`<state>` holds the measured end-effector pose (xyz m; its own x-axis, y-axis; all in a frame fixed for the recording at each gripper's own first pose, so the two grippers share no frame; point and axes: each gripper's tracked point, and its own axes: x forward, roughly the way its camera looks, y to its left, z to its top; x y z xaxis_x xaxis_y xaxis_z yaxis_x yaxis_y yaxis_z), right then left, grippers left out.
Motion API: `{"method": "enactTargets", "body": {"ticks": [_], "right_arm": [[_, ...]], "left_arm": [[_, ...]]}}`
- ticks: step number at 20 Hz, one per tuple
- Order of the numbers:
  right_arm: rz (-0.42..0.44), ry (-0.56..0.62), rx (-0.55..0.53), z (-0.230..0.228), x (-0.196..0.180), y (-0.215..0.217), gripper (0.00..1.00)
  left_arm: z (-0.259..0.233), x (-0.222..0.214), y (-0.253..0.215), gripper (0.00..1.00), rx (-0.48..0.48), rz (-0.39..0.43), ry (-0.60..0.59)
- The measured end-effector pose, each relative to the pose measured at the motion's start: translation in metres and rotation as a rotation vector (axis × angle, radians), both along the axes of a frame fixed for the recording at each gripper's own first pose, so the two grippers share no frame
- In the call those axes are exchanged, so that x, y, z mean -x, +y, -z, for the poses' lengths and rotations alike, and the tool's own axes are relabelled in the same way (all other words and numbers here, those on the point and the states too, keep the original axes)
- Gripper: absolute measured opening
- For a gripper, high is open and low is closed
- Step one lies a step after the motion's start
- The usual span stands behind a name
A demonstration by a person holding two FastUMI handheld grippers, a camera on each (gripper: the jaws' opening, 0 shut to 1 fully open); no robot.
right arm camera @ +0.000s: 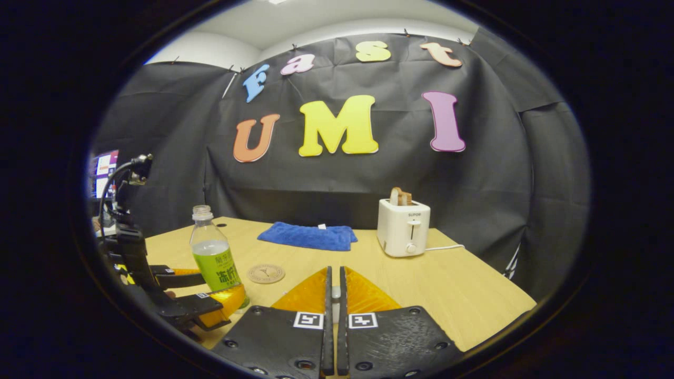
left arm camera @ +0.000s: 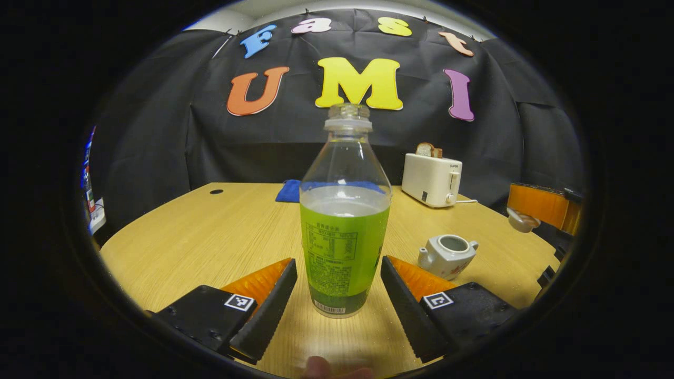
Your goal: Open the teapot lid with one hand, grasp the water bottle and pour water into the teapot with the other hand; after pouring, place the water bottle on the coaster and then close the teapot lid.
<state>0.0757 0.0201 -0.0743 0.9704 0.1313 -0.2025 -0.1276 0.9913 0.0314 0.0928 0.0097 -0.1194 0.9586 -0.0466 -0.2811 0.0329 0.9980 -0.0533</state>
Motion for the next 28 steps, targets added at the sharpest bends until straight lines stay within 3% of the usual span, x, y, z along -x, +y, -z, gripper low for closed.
{"method": "enactTargets", "body": {"ticks": [2, 5, 11, 14, 20, 28], "right_arm": [[0.004, -0.002, -0.002, 0.001, 0.003, -0.004, 0.03], [0.011, 0.005, -0.014, 0.003, 0.006, -0.014, 0.02], [0.022, 0.007, -0.047, 0.003, 0.009, -0.033, 0.02], [0.014, 0.015, -0.053, 0.005, 0.012, -0.039, 0.02], [0.023, 0.019, -0.068, 0.007, 0.018, -0.063, 0.03], [0.045, 0.038, -0.076, 0.021, 0.023, -0.09, 0.02]], "left_arm": [[-0.001, -0.002, -0.002, 0.98, 0.001, 0.008, 0.001], [-0.001, -0.001, -0.003, 0.8, -0.036, 0.025, 0.015], [-0.028, 0.001, 0.023, 0.75, -0.276, -0.009, 0.045], [-0.041, 0.0, 0.037, 0.75, -0.462, -0.016, 0.078], [-0.07, -0.011, 0.053, 0.74, -0.959, 0.011, 0.074], [-0.071, -0.025, 0.038, 0.73, -1.32, 0.11, 0.096]]}}
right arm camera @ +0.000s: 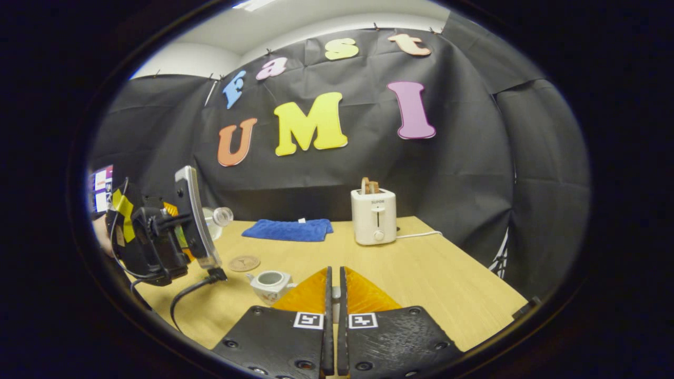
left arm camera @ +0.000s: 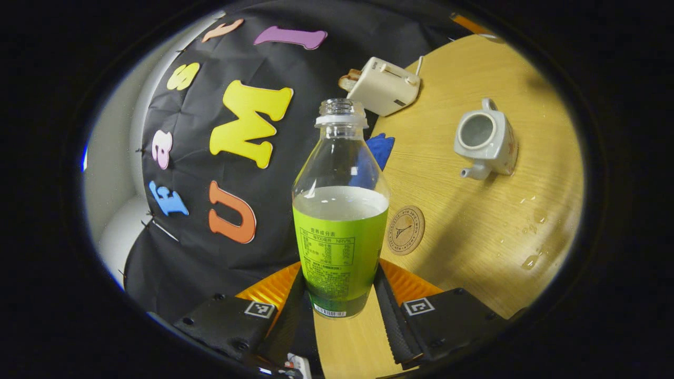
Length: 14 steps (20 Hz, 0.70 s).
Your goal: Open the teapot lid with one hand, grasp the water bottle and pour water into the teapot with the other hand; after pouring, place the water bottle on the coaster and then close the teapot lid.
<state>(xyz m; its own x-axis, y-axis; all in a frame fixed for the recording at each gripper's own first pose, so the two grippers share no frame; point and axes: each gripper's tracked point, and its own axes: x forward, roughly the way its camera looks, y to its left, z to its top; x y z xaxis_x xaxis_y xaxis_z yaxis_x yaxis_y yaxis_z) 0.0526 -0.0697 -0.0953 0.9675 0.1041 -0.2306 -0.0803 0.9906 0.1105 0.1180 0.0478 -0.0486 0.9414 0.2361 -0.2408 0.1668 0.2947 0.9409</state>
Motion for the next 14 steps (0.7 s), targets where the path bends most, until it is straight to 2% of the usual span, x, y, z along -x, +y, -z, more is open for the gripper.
{"method": "enactTargets", "body": {"ticks": [2, 5, 10, 14], "right_arm": [[0.006, 0.001, -0.003, 0.001, 0.0, -0.005, 0.0], [0.014, -0.001, -0.002, 0.003, 0.001, -0.013, 0.02], [0.026, 0.002, -0.01, 0.009, 0.005, -0.023, 0.03], [0.03, 0.006, -0.015, 0.012, 0.007, -0.027, 0.02]], "left_arm": [[0.002, -0.001, -0.004, 0.73, -0.093, 0.022, 0.033], [0.007, -0.002, -0.006, 0.73, -0.203, 0.043, 0.072], [0.013, -0.008, -0.01, 0.73, -0.319, 0.056, 0.099], [0.016, -0.013, -0.014, 0.73, -0.35, 0.064, 0.109]]}}
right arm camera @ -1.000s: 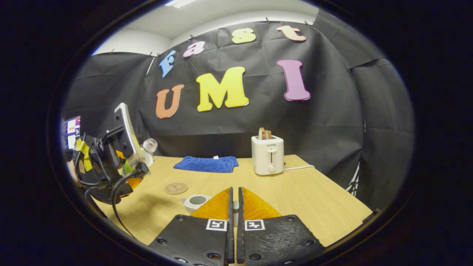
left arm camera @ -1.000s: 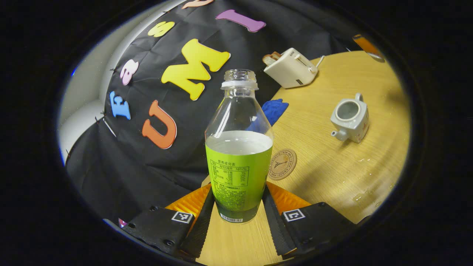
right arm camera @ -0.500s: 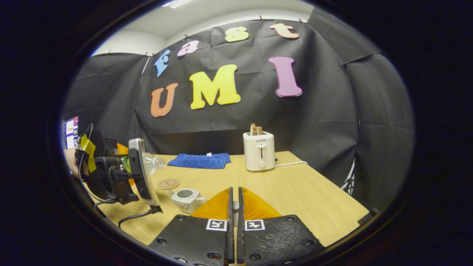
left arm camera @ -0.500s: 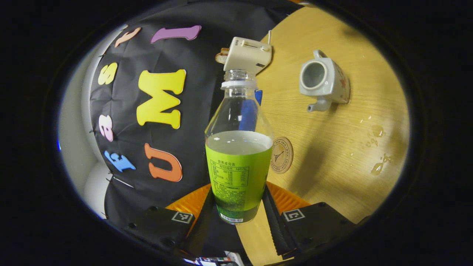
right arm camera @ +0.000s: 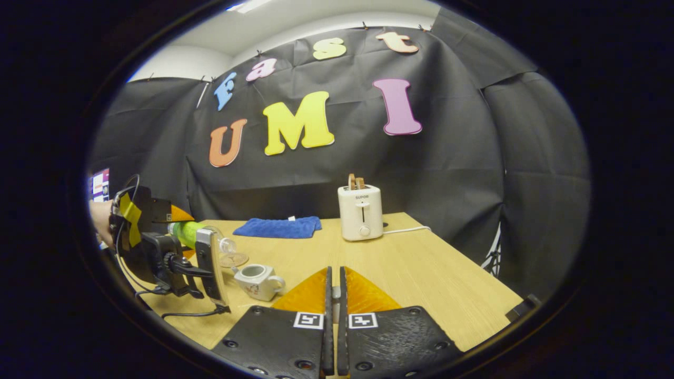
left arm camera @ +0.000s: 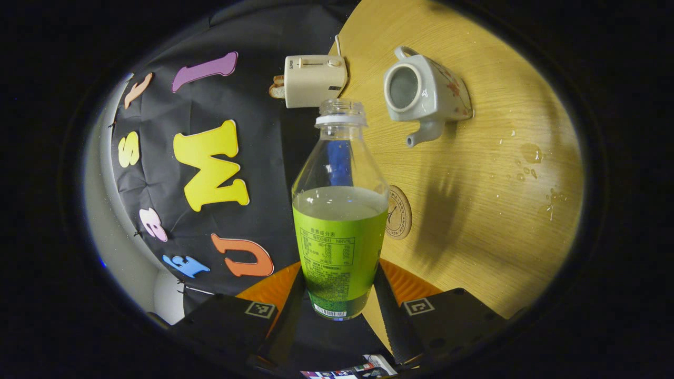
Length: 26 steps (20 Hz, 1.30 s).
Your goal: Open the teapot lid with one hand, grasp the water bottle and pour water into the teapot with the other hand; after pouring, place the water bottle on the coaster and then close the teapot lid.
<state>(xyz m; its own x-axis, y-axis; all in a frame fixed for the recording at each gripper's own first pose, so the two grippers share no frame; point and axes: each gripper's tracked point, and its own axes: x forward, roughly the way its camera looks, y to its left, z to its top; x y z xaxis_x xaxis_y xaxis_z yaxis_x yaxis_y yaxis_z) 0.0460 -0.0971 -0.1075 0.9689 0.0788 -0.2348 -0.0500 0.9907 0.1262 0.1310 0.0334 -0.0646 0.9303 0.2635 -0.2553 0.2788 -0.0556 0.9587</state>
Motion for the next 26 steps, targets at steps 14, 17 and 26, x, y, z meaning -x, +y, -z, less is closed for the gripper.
{"method": "enactTargets", "body": {"ticks": [14, 17, 26], "right_arm": [[0.003, 0.001, 0.001, 0.003, 0.002, -0.005, 0.03], [0.002, 0.0, 0.001, 0.002, 0.004, -0.005, 0.02], [0.007, 0.001, -0.011, 0.005, 0.006, -0.009, 0.02]], "left_arm": [[-0.013, -0.015, -0.015, 0.73, -0.194, 0.065, -0.018], [-0.018, -0.017, -0.017, 0.73, -0.238, 0.077, -0.026], [-0.029, -0.022, -0.022, 0.73, -0.344, 0.11, -0.049]]}}
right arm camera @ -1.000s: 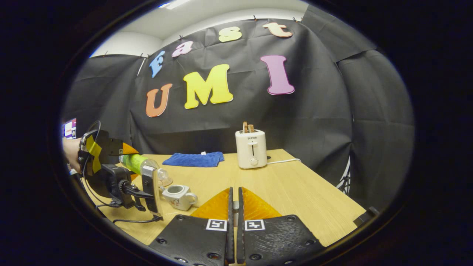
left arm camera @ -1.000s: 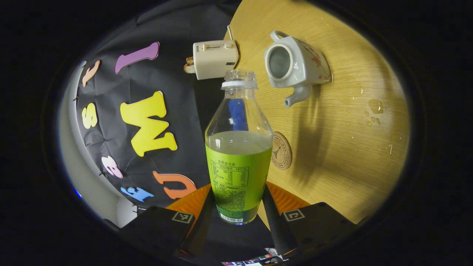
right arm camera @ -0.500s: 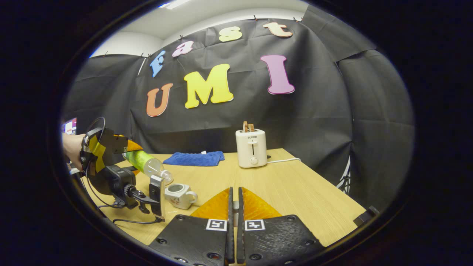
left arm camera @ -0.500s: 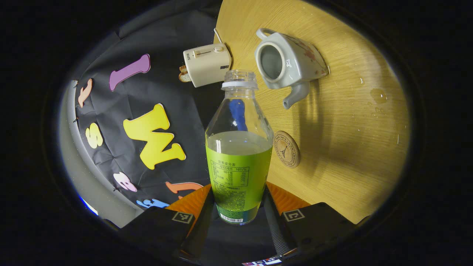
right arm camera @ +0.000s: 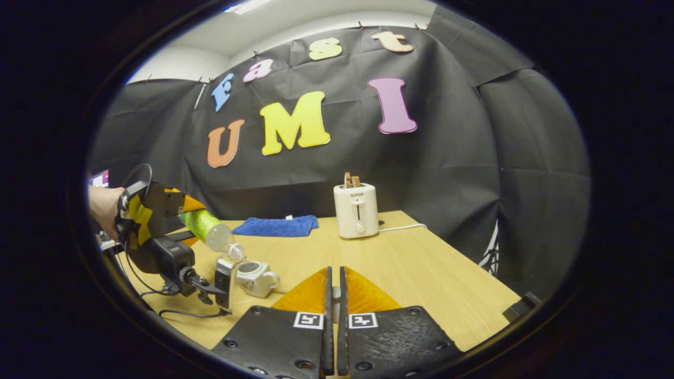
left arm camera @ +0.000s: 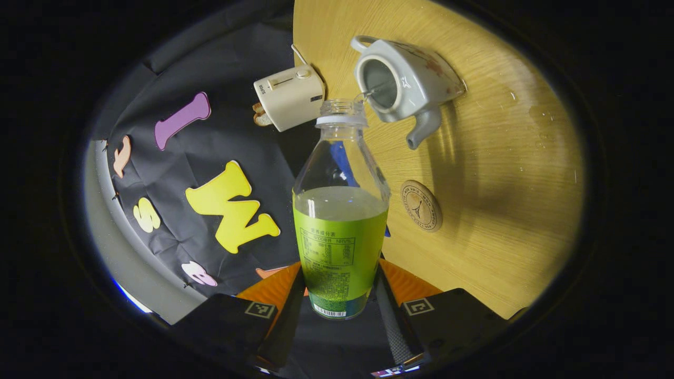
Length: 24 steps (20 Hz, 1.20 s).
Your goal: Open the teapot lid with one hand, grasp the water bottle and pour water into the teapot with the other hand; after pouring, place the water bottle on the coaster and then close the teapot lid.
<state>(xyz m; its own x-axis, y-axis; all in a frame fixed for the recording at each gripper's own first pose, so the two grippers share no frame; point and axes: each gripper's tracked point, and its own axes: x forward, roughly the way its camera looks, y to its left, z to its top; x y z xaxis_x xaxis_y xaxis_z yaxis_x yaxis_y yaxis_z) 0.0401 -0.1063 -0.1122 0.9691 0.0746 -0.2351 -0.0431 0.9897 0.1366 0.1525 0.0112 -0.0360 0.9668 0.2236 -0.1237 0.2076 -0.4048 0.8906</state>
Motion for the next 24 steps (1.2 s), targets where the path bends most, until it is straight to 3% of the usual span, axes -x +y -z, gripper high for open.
{"method": "enactTargets", "body": {"ticks": [24], "right_arm": [[0.002, -0.008, -0.021, -0.001, 0.006, -0.007, 0.02]], "left_arm": [[-0.04, -0.003, -0.02, 0.72, -0.234, 0.07, -0.086]]}}
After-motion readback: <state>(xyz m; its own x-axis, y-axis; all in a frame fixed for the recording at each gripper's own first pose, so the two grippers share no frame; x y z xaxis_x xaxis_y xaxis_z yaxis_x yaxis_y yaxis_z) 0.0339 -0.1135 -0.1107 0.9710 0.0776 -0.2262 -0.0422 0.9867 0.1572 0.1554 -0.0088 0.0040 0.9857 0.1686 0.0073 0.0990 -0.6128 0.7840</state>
